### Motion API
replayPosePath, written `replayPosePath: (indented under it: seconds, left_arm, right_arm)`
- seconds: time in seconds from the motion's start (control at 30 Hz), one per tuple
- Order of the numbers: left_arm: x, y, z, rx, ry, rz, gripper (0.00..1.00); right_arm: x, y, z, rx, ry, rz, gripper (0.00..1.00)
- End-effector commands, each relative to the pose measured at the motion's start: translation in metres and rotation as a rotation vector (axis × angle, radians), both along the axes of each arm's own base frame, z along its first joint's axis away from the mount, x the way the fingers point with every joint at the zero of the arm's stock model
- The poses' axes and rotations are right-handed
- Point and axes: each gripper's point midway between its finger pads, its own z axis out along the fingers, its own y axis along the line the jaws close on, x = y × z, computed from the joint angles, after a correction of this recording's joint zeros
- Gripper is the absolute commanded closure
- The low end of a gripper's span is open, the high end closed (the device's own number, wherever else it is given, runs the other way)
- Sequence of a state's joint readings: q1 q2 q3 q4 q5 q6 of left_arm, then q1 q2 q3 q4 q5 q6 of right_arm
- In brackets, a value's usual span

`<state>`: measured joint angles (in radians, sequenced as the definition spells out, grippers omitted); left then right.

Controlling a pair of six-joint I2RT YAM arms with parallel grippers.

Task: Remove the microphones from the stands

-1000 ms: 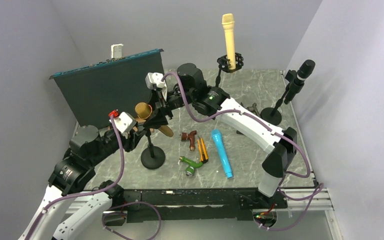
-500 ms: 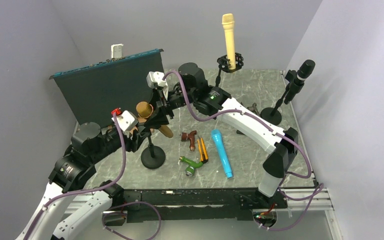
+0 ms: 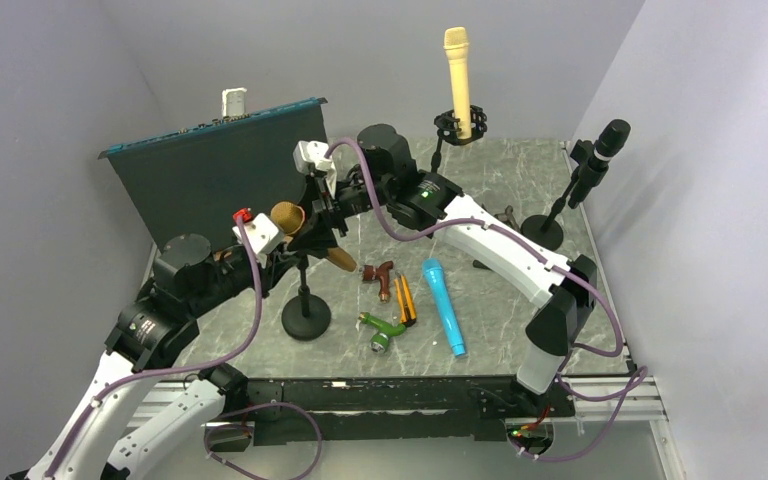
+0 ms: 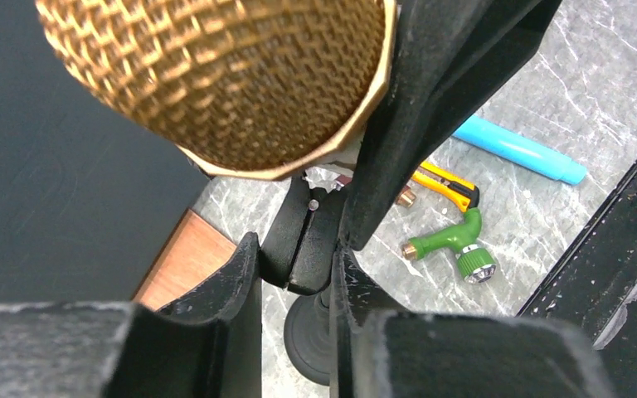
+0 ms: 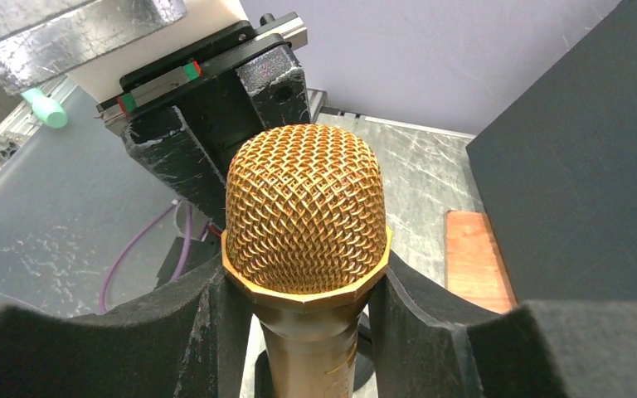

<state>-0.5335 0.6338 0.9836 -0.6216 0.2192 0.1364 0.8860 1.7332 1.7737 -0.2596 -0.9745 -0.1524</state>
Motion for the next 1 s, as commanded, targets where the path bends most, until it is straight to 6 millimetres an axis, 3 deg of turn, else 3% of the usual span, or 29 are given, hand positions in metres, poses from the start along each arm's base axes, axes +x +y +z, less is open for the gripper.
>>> replayPosePath:
  seconds: [0.0,0.33,0.43,0.53,0.63,0.7,0.8,0.97]
  left_arm:
    - [-0.002,0.006,-0.014,0.040,0.039,0.021,1.00]
    - [-0.004,0.011,-0.021,0.040,0.046,0.040,1.00]
    - [-0.007,0.012,-0.019,0.034,0.045,0.038,1.00]
    - [-0.011,0.013,-0.012,0.018,0.037,0.038,0.98]
    - [-0.010,0.018,-0.004,0.008,0.025,0.071,0.69]
    - [-0.010,0.020,-0.001,0.005,0.020,0.079,0.59]
    - [-0.010,0.020,0.005,-0.001,0.013,0.080,0.56]
    - [-0.009,0.016,0.020,-0.021,0.002,0.069,0.52]
  right_arm:
    - [-0.003,-0.009,0.058,0.119,-0.091,-0.044,1.00]
    - [0.000,-0.046,0.133,0.309,-0.169,-0.268,1.00]
    - [0.008,-0.060,0.146,0.322,-0.184,-0.360,1.00]
    - [0.029,-0.077,0.141,0.294,-0.188,-0.523,1.00]
    - [0.060,-0.099,0.114,0.220,-0.174,-0.721,1.00]
    - [0.078,-0.114,0.086,0.147,-0.163,-0.828,1.00]
    - [0.098,-0.139,0.041,0.031,-0.140,-0.975,1.00]
    - [0.111,-0.177,-0.019,-0.098,-0.038,-1.155,1.00]
